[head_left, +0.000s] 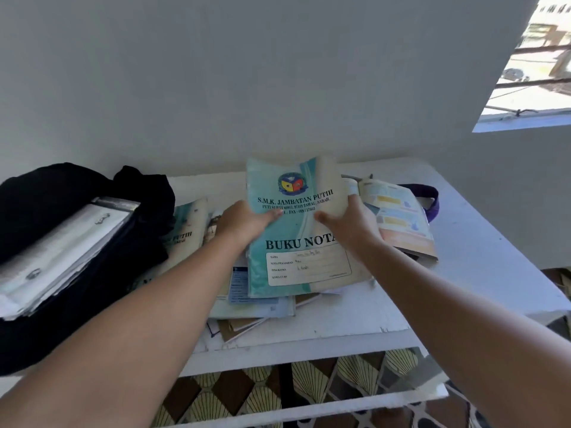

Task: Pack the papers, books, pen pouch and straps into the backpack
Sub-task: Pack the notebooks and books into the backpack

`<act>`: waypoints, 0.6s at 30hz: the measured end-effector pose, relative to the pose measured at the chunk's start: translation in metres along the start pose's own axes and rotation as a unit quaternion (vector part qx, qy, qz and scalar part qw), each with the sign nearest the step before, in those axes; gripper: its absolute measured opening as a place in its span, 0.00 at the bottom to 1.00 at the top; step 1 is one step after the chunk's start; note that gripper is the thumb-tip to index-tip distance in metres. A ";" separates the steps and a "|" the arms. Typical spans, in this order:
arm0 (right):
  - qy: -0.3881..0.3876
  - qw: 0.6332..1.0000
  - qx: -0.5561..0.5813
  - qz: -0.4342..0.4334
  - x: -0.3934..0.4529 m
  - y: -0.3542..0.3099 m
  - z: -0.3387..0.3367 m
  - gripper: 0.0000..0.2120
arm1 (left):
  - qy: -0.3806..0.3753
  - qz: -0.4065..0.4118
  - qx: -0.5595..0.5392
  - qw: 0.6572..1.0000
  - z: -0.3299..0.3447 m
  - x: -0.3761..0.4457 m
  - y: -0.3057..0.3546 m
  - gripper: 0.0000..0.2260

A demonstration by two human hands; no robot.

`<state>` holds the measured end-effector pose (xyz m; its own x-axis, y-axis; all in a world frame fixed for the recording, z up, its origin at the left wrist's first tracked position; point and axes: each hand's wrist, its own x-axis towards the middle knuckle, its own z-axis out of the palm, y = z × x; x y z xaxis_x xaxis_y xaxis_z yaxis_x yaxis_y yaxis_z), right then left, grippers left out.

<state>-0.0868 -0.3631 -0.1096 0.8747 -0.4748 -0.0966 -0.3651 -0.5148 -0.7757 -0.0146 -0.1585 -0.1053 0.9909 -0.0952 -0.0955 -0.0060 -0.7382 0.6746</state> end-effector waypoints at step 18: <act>-0.271 0.957 0.079 -0.067 -0.064 -0.111 0.125 0.20 | 0.159 0.099 0.379 0.906 -0.104 -0.045 -0.096 0.12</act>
<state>-0.0623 -0.1865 -0.0956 0.9631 0.0498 -0.2644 -0.2217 -0.4099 -0.8848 -0.0442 -0.0139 -0.0900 0.9479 -0.1683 0.2705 -0.1599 -0.9857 -0.0528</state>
